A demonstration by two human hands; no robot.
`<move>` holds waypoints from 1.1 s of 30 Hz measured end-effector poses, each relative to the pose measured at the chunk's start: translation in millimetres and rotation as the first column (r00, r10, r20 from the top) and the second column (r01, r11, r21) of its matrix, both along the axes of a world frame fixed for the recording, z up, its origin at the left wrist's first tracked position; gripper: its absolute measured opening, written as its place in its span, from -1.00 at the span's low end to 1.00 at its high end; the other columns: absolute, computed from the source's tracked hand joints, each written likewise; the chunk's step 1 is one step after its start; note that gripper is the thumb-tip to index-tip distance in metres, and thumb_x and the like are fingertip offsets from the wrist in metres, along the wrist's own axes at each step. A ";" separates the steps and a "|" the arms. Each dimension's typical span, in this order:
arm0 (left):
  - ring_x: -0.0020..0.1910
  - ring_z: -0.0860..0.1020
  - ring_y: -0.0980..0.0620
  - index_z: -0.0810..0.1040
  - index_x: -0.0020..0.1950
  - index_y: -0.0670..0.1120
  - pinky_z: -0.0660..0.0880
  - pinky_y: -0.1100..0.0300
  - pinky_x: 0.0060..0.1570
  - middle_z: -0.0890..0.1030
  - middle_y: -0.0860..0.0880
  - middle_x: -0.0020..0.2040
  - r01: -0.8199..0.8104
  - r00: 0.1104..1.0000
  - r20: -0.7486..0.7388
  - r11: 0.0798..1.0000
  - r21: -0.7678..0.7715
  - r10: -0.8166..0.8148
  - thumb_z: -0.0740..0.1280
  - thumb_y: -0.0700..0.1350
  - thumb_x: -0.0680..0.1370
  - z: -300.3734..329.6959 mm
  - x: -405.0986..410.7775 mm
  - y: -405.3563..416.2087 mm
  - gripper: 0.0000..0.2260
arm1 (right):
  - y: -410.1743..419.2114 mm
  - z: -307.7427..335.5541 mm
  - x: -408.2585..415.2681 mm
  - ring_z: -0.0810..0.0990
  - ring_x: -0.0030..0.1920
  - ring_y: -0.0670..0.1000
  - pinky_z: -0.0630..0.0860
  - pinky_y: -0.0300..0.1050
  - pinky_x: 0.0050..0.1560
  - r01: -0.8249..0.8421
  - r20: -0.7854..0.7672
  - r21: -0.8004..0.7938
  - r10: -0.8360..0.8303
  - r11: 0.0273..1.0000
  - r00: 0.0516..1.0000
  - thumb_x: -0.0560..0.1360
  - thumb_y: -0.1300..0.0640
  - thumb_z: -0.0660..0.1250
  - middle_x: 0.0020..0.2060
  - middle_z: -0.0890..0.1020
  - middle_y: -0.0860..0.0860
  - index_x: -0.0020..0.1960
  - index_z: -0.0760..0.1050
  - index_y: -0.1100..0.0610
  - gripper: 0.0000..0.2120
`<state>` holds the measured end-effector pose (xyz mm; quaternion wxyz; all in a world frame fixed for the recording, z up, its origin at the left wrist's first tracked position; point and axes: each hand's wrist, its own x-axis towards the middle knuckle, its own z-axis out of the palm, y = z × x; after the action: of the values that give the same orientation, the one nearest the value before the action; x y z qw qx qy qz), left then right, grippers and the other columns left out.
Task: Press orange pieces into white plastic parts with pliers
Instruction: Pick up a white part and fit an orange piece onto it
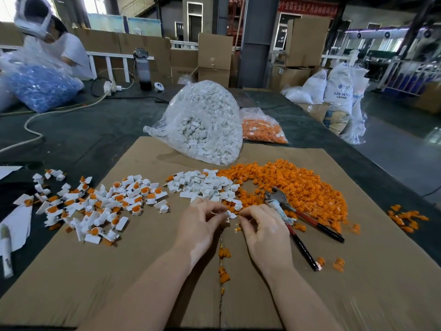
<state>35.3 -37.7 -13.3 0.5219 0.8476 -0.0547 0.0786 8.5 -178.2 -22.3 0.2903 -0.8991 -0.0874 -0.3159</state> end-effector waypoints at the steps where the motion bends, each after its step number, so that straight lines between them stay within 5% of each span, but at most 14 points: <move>1: -0.12 0.50 0.22 0.65 -0.04 0.01 0.36 0.55 -0.15 0.50 0.06 -0.06 0.004 1.000 -0.001 1.000 -0.028 -0.004 0.42 -0.13 0.47 0.3 -0.2 0.0 -0.91 | -0.3 0.0 -0.1 0.56 -0.19 -0.01 0.49 -0.18 -0.19 -0.002 -0.009 0.011 0.002 1.000 1.000 0.40 0.28 0.45 -0.27 0.60 -0.02 -0.17 0.60 0.16 -0.95; 5: -0.13 0.48 0.23 0.64 0.03 0.00 0.33 0.61 -0.17 0.46 0.07 -0.05 0.014 1.000 -0.018 1.000 -0.016 -0.014 0.48 -0.14 0.41 0.1 -1.0 1.0 -0.79 | -0.9 0.5 -0.5 0.56 -0.18 -0.06 0.51 -0.19 -0.16 -0.004 -0.043 0.056 0.007 0.998 0.999 0.43 0.26 0.41 -0.24 0.62 -0.04 -0.13 0.60 0.15 -0.96; 10: -0.19 0.49 0.21 0.67 -0.08 0.00 0.32 0.52 -0.19 0.55 0.05 -0.17 -0.049 0.998 -0.025 0.999 -0.023 0.049 0.36 -0.04 0.52 -3.9 1.9 -2.6 -0.90 | -2.0 1.1 -1.1 0.57 -0.19 -0.13 0.54 -0.17 -0.15 -0.035 -0.089 0.200 0.054 0.979 0.995 0.47 0.25 0.38 -0.25 0.63 -0.10 -0.11 0.60 0.12 -0.94; 15: -0.25 0.61 -0.07 0.57 -0.13 -0.12 0.58 -0.01 -0.03 0.63 -0.11 -0.32 -0.056 0.976 -0.214 0.889 -0.455 -0.048 0.34 -0.26 0.53 -3.5 -0.4 -4.0 -0.92 | -1.5 0.6 -0.6 0.57 -0.19 -0.12 0.54 -0.06 -0.16 -0.039 -0.152 0.282 0.085 0.959 0.985 0.48 0.18 0.37 -0.26 0.62 -0.10 -0.11 0.58 0.11 -0.98; 21: -0.31 0.63 0.03 0.53 -0.05 -0.20 0.57 0.26 -0.26 0.61 -0.13 -0.29 0.046 0.975 -0.180 0.916 -0.399 -0.128 0.33 -0.27 0.53 0.3 -4.7 -5.0 -0.97 | -0.4 0.7 -2.1 0.53 -0.23 -0.08 0.50 -0.13 -0.23 -0.081 -0.136 0.201 0.110 0.976 0.985 0.49 0.13 0.37 -0.30 0.58 -0.08 -0.16 0.54 0.13 -0.92; 26: -0.33 0.62 0.02 0.53 -0.07 -0.22 0.57 0.23 -0.26 0.61 -0.10 -0.34 0.057 0.974 -0.172 0.901 -0.430 -0.144 0.31 -0.30 0.53 0.7 -8.8 -3.4 -0.98 | 1.6 -1.3 -0.9 0.43 -0.33 -0.11 0.29 -0.35 -0.37 -0.026 -0.082 0.028 0.028 0.999 0.996 0.49 0.13 0.37 -0.38 0.52 -0.09 -0.23 0.50 0.14 -0.86; 33: -0.36 0.61 0.06 0.52 -0.10 -0.19 0.58 0.20 -0.24 0.62 -0.11 -0.33 0.081 0.981 -0.143 0.943 -0.324 -0.134 0.33 -0.29 0.52 -1.9 -10.8 -2.2 -0.97 | 6.5 0.1 -2.9 0.42 -0.44 0.06 0.41 -0.03 -0.50 -0.032 -0.009 -0.054 0.032 0.998 0.999 0.39 0.28 0.44 -0.48 0.46 0.05 -0.34 0.40 0.21 -0.76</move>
<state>24.4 -39.9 -15.2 0.6572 0.7523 -0.0447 -0.0119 5.6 -171.7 -22.2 0.2711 -0.9063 -0.1092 -0.3053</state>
